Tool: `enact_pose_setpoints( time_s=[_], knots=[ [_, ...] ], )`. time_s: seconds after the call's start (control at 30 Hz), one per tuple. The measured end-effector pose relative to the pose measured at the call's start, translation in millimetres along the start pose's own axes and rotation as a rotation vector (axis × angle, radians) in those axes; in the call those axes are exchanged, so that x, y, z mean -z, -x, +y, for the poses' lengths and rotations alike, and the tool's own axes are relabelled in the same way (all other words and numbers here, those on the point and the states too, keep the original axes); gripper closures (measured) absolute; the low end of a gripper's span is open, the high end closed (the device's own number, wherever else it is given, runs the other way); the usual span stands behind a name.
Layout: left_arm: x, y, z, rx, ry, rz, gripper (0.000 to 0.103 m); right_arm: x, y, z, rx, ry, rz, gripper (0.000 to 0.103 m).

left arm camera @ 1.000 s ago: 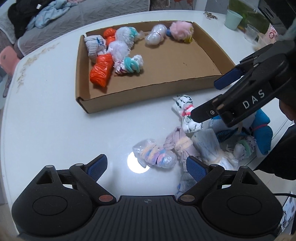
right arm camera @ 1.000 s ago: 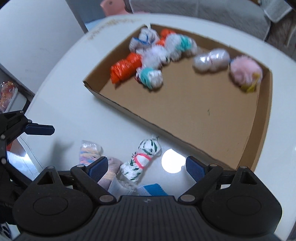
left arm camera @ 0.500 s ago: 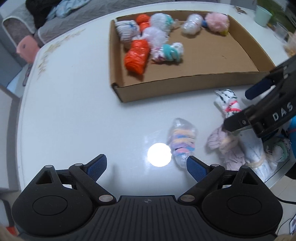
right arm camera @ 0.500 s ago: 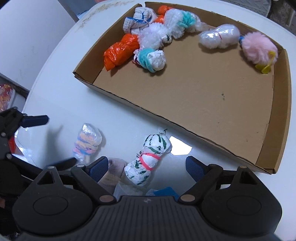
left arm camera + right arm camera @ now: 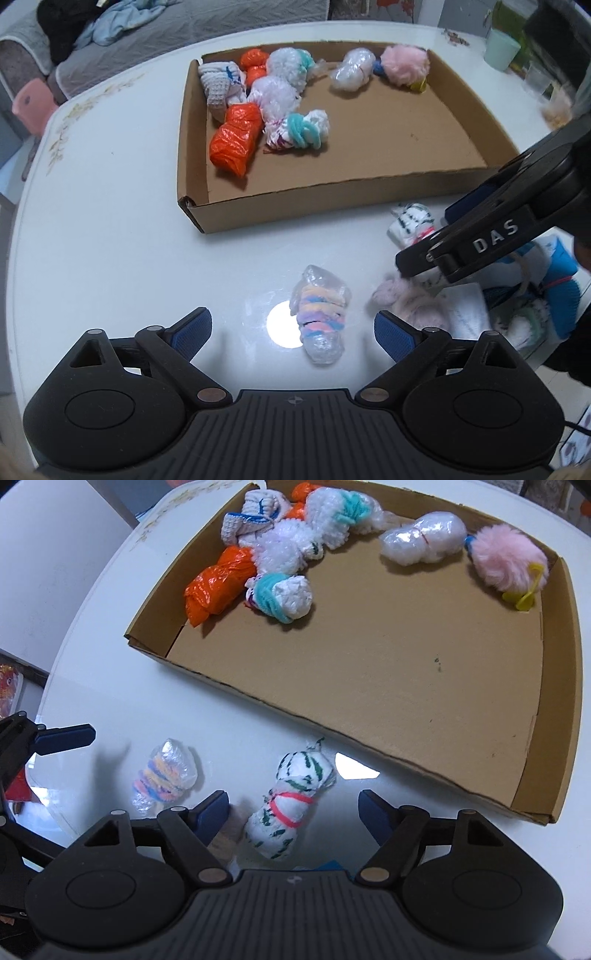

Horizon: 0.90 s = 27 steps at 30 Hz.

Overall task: Organize objects
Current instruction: 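Grasp the pastel-striped bubble bundle with the left gripper while the right grasps the green-leaf sock bundle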

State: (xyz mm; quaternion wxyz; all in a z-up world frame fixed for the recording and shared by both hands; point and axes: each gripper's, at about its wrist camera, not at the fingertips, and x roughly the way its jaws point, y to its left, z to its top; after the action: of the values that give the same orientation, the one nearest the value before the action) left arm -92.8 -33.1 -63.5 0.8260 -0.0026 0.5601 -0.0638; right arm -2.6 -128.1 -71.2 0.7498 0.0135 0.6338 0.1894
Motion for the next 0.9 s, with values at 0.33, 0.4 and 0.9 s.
enact_pose_setpoints(
  time_s=[0.33, 0.4, 0.9],
  knots=[
    [-2.0, -20.2, -4.5, -0.044, -0.030, 0.004, 0.016, 11.3, -5.5, 12.0, 0.066, 0.075, 0.000, 0.057],
    [-2.4, -22.6, -5.6, -0.035, -0.023, -0.003, 0.021, 14.3, -6.7, 14.4, 0.068, 0.089, 0.000, 0.057],
    [-4.3, -14.7, -7.8, -0.017, -0.053, -0.022, 0.064, 30.5, -1.3, 4.3, 0.059, 0.083, -0.038, 0.072]
  ],
)
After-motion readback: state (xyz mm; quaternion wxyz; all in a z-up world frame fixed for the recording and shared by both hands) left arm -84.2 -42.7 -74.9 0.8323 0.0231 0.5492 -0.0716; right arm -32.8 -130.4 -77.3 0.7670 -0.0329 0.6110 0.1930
